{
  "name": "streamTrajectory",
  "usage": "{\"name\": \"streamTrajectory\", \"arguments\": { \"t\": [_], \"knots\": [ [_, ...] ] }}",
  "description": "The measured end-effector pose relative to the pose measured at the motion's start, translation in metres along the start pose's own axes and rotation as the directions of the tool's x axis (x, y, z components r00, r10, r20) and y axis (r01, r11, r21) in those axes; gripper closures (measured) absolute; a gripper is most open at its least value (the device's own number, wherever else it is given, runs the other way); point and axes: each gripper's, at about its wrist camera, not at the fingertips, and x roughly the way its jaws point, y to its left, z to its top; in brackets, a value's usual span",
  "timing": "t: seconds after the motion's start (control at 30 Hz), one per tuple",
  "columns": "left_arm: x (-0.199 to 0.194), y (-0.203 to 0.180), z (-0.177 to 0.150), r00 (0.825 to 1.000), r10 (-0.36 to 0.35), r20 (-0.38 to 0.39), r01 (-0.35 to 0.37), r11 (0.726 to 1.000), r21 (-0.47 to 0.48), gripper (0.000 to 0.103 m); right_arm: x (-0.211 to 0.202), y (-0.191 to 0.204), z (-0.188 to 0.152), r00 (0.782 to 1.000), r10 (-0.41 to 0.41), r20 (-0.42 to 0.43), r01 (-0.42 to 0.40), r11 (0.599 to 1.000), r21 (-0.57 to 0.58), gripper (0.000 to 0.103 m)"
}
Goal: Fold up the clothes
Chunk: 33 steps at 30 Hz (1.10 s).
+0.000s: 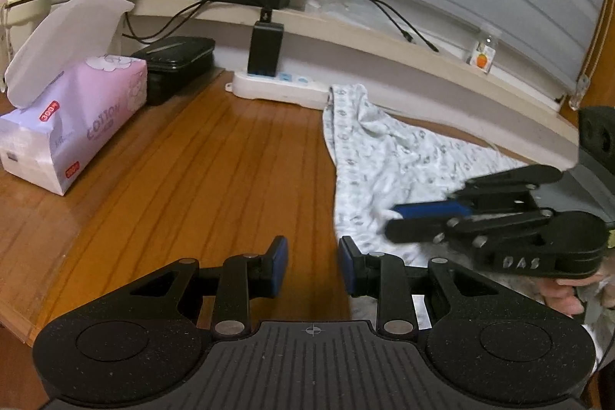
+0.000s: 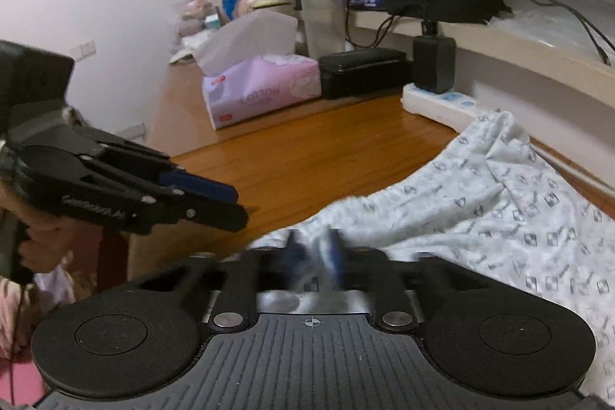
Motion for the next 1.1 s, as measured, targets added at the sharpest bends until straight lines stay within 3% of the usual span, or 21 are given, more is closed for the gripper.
{"name": "streamTrajectory", "arguments": {
  "t": [0.13, 0.3, 0.47, 0.53, 0.6, 0.77, 0.8, 0.83, 0.9, 1.0, 1.03, 1.1],
  "knots": [
    [0.003, 0.002, 0.001, 1.000, -0.004, 0.002, 0.004, 1.000, -0.006, 0.071, -0.035, -0.006, -0.002, 0.996, 0.014, 0.084, -0.015, 1.000, 0.003, 0.096],
    [0.015, -0.006, 0.009, 0.998, -0.068, -0.010, 0.068, 0.998, 0.010, 0.071, -0.097, -0.022, -0.011, 0.982, 0.009, 0.188, -0.011, 1.000, 0.011, 0.096],
    [0.040, -0.026, 0.017, 0.994, -0.101, -0.039, 0.102, 0.994, 0.042, 0.071, -0.108, -0.045, -0.027, 0.990, -0.038, 0.137, 0.032, 0.998, 0.045, 0.095],
    [0.050, -0.034, 0.019, 0.994, -0.087, -0.059, 0.091, 0.994, 0.062, 0.061, -0.105, -0.047, -0.033, 0.991, -0.042, 0.129, 0.037, 0.998, 0.044, 0.095],
    [0.055, -0.043, 0.019, 0.996, -0.066, -0.062, 0.072, 0.993, 0.098, 0.058, -0.101, -0.045, -0.036, 0.991, -0.043, 0.128, 0.039, 0.999, 0.038, 0.094],
    [0.060, -0.061, 0.017, 0.998, -0.008, -0.063, 0.021, 0.977, 0.210, 0.059, -0.093, -0.042, -0.042, 0.991, -0.046, 0.125, 0.042, 0.999, 0.029, 0.094],
    [0.061, -0.065, 0.016, 0.998, 0.003, -0.059, 0.011, 0.970, 0.244, 0.063, -0.092, -0.041, -0.043, 0.990, -0.048, 0.129, 0.045, 0.999, 0.027, 0.094],
    [0.063, -0.071, 0.014, 0.998, 0.017, -0.052, -0.002, 0.960, 0.281, 0.077, -0.091, -0.042, -0.043, 0.990, -0.047, 0.131, 0.043, 0.999, 0.030, 0.094],
    [0.065, -0.076, 0.016, 0.998, -0.007, -0.062, 0.025, 0.956, 0.293, 0.094, -0.088, -0.043, -0.043, 0.990, -0.046, 0.134, 0.041, 0.999, 0.034, 0.094],
    [0.066, -0.080, 0.023, 0.999, 0.026, -0.034, -0.013, 0.939, 0.343, 0.095, -0.082, -0.041, -0.040, 0.991, -0.062, 0.120, 0.059, 0.998, 0.025, 0.086],
    [0.065, -0.076, 0.029, 1.000, 0.024, -0.020, -0.016, 0.944, 0.328, 0.095, -0.080, -0.039, -0.039, 0.992, -0.061, 0.111, 0.059, 0.998, 0.024, 0.078],
    [0.064, -0.069, 0.039, 1.000, 0.022, 0.005, -0.022, 0.953, 0.302, 0.096, -0.082, -0.032, -0.037, 0.991, -0.051, 0.122, 0.050, 0.999, 0.011, 0.074]
  ]
}}
